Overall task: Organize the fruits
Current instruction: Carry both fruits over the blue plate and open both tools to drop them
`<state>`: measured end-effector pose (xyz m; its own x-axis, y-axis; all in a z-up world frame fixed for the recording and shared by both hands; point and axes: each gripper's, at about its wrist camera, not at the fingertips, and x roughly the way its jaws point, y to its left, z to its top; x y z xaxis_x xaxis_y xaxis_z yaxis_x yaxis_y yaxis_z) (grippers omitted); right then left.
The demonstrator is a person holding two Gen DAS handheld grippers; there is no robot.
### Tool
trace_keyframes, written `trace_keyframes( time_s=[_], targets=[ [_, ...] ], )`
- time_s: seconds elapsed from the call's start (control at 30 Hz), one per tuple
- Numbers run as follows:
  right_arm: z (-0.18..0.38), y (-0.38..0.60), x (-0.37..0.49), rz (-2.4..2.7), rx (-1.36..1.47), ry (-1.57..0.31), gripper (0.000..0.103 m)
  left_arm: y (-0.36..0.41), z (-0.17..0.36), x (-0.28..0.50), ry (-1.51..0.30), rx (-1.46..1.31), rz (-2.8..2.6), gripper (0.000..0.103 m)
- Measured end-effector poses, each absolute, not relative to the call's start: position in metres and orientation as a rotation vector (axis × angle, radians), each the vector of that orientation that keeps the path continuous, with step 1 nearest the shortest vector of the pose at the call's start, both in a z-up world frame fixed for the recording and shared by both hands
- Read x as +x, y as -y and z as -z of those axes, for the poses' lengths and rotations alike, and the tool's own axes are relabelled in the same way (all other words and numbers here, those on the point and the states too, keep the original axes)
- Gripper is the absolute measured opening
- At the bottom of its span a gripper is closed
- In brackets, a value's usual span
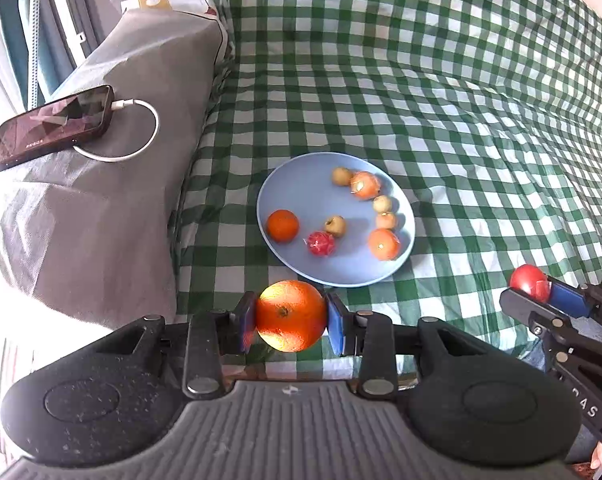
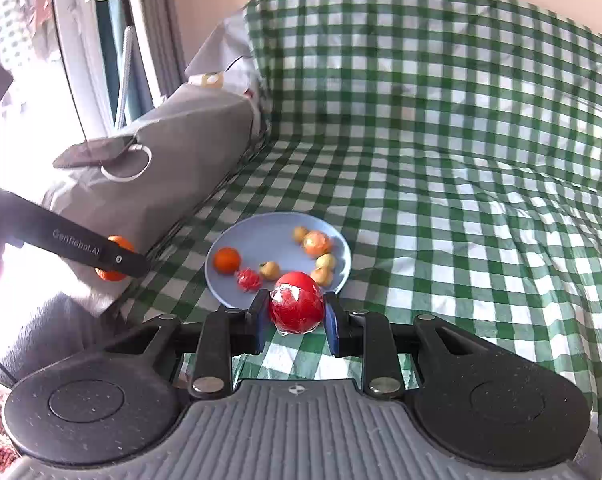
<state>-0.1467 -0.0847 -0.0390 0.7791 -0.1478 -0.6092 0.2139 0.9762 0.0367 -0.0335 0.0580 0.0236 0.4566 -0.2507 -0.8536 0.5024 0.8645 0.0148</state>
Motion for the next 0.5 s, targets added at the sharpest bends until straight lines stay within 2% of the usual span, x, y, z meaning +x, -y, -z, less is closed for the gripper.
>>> trace_keyframes(
  time_s=[0.5],
  targets=[
    [0.116, 0.128, -0.004, 0.164, 0.014, -0.780, 0.029, 0.021, 0.055, 0.075, -1.038, 0.336, 0.489, 0.040]
  ],
)
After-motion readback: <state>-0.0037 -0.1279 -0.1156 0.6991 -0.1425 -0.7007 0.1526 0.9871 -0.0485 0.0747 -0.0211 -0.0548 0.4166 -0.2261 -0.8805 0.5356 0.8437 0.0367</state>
